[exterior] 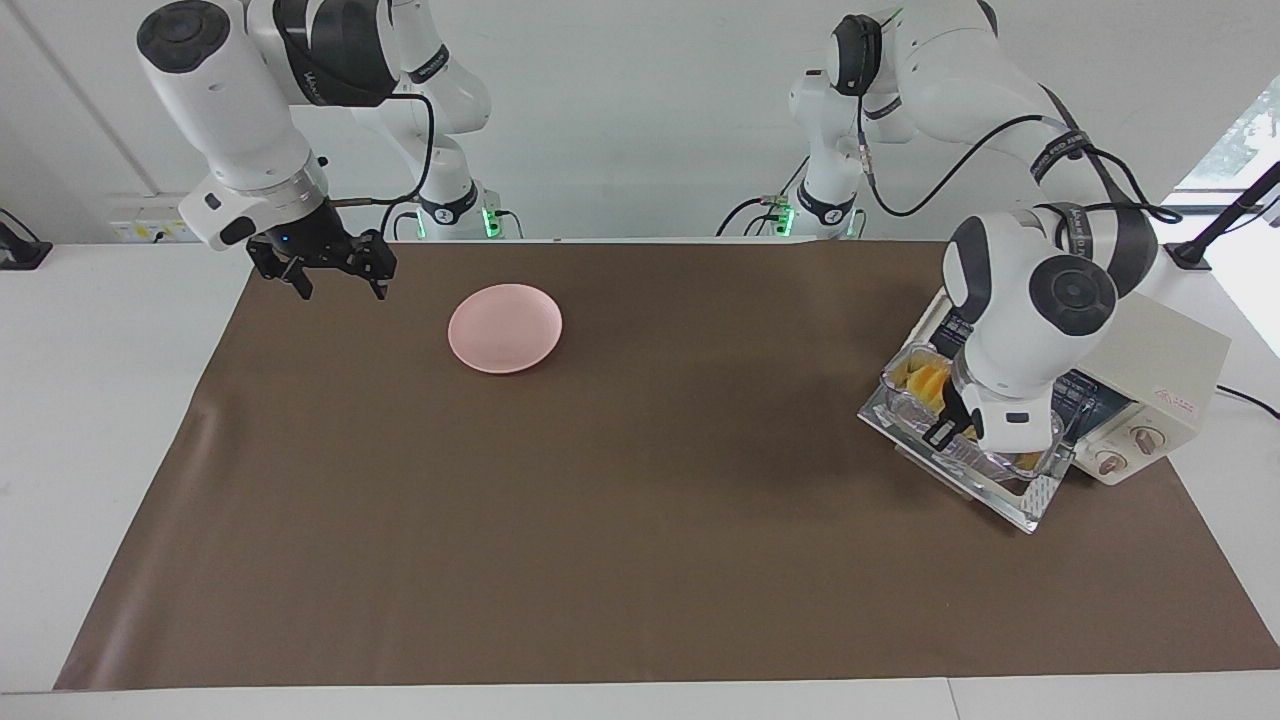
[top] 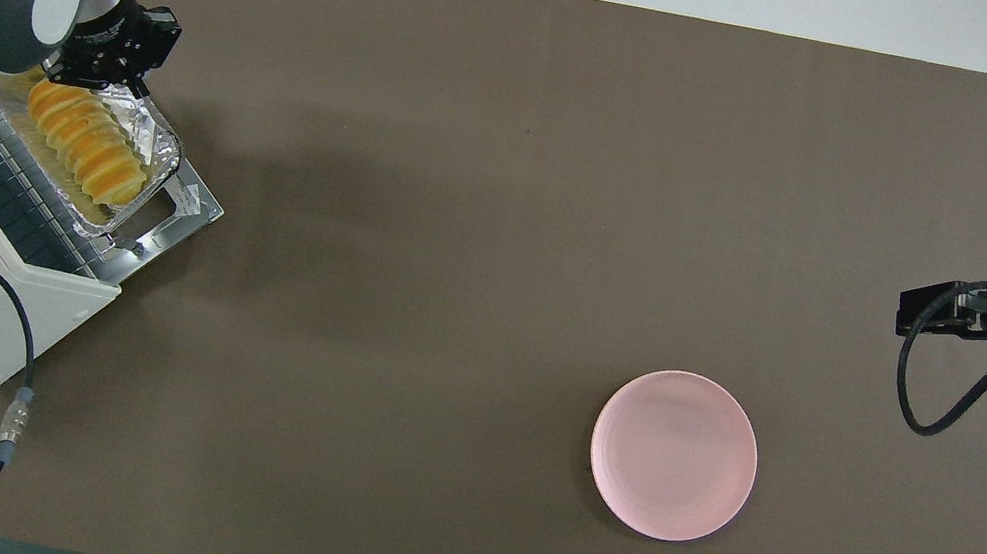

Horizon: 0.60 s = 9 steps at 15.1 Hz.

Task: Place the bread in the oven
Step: 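Push the foil tray into the oven with the left gripper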

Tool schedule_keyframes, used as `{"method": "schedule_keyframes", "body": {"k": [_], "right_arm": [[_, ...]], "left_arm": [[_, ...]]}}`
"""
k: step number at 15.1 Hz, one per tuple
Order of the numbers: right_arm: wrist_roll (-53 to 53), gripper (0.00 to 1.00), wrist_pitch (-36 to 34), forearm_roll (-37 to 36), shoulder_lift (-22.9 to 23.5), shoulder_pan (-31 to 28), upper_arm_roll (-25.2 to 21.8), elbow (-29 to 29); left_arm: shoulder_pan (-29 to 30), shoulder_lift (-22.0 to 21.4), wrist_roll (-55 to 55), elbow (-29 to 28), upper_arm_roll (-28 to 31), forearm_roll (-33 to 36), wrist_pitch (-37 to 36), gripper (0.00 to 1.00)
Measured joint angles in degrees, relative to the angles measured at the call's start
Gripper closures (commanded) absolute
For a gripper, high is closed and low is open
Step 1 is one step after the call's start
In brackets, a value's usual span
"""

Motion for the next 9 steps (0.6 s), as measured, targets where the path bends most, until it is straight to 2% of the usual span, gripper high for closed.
{"method": "schedule_keyframes", "body": {"k": [9], "right_arm": [[0.00,0.00,0.00,0.00,0.00,0.00,0.00,0.00]], "left_arm": [[2.15,-3.15,4.01,-7.65,0.48,2.54,-1.51,1.00]]}}
